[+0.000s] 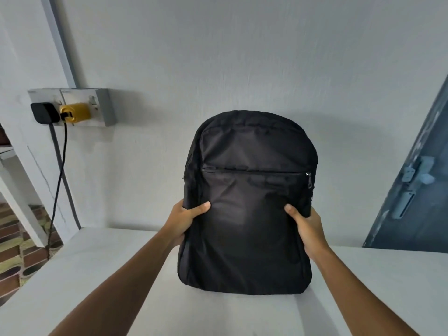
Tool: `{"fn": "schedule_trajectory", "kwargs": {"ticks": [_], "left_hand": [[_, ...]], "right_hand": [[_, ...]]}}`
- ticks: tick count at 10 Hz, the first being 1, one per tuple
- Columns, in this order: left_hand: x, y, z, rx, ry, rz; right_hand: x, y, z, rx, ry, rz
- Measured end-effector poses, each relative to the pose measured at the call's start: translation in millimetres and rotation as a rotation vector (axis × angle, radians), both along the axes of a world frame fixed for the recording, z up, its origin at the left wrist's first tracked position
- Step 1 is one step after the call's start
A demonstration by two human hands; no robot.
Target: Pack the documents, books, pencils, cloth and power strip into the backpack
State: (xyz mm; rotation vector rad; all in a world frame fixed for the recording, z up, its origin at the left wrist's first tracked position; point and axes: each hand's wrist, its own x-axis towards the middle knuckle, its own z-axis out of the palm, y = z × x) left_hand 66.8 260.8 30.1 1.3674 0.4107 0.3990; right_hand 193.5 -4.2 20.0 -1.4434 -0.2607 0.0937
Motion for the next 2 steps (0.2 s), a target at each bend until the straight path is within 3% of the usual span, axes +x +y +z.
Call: {"fn": "schedule_trajectory", "kwargs": {"ticks": [2], "left_hand": [[-0.6, -8.6, -2.2, 0.184, 0.065, 0.115]], "right_hand": [[-6.0, -2.1, 0.4, -0.143, -0.025, -0.109]]}}
